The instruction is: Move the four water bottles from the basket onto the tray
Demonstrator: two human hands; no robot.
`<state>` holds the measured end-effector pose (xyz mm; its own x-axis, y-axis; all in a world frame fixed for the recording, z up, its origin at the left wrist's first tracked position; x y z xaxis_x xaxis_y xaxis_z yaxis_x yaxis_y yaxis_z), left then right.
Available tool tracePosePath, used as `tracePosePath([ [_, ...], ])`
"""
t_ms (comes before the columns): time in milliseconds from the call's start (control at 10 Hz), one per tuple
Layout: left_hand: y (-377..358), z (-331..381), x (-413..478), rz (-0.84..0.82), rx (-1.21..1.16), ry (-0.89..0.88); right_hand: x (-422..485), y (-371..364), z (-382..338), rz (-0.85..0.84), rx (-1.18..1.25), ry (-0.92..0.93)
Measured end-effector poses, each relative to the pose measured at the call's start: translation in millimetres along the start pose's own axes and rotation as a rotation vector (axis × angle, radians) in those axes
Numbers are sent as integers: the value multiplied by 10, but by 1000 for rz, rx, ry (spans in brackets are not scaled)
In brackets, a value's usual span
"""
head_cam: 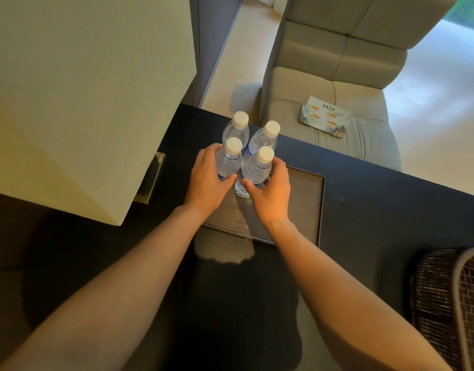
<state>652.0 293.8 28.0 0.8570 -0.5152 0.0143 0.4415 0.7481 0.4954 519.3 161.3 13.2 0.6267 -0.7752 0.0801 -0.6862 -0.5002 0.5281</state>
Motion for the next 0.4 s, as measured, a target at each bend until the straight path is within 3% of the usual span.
tracePosePath([
  [200,3,18,-53,17,5,-1,-12,-7,-54,-7,25,-3],
  [400,43,-144,-243,34,-5,198,-190,42,-25,-85,95,-108],
])
Point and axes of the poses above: each hand's wrist, its own x-axis towards the middle knuckle, its own y-axis out of the back of the hand, z = x × y, the point moved 10 cm from there along x, towards the middle knuckle, and after that the axes turned 5 degrees about y, right-handed, at the moved point
